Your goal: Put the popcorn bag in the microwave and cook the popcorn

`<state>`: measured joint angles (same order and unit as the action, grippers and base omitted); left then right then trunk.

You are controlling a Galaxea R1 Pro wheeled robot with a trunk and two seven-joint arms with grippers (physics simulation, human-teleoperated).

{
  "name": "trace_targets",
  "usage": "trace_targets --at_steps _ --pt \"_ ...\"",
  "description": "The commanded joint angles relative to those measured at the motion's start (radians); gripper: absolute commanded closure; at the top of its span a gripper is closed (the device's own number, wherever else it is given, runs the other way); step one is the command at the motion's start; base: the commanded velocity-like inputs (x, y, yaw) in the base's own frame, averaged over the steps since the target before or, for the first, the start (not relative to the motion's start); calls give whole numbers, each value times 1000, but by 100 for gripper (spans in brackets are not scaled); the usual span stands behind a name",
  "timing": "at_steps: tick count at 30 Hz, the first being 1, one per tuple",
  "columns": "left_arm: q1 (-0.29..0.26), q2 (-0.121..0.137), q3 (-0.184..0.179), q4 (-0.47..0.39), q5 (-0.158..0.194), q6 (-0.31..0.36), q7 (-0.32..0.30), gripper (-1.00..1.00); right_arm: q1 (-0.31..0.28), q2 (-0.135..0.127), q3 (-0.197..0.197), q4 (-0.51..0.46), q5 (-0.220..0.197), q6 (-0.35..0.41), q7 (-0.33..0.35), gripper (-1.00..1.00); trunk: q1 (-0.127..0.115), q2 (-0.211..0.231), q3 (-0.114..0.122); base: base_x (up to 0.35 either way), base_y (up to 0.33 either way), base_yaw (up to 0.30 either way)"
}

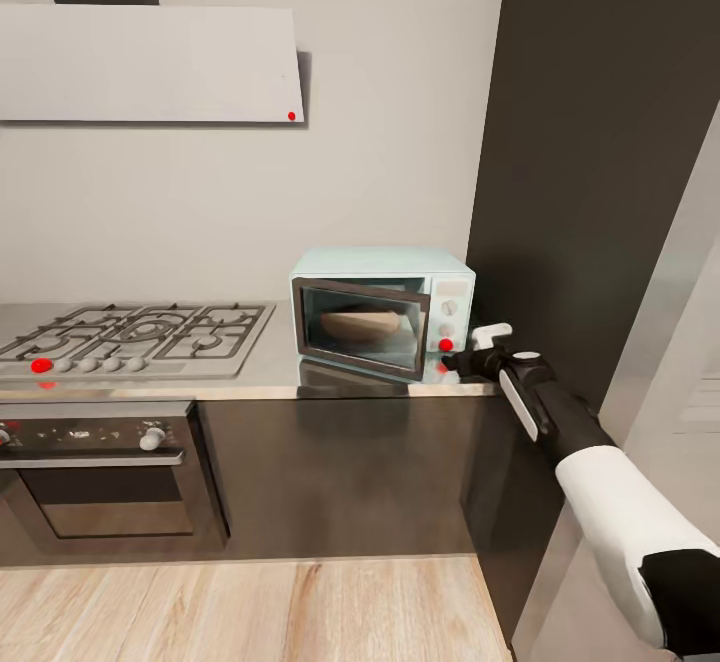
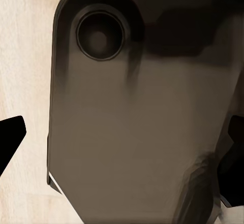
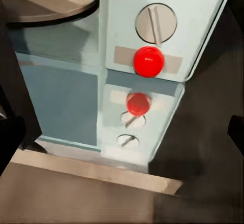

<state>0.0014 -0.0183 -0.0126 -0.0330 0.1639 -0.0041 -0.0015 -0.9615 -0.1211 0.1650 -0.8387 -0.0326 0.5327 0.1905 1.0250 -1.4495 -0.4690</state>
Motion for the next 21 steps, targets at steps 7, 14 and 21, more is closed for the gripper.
trace_targets --at_steps 7,14,21 --pt "0 0 -1 -1 9 -4 -1 -100 -1 -6 -3 2 -11 7 -21 -100 0 -1 -1 0 0 0" --pt "0 0 -2 -2 5 -10 0 -100 -2 9 -7 3 -19 -2 -131 -100 0 -1 -1 0 0 0" --pt "0 -2 2 -2 7 -11 0 -100 -2 34 -23 4 -27 -35 -287 -100 0 -1 -1 0 0 0"
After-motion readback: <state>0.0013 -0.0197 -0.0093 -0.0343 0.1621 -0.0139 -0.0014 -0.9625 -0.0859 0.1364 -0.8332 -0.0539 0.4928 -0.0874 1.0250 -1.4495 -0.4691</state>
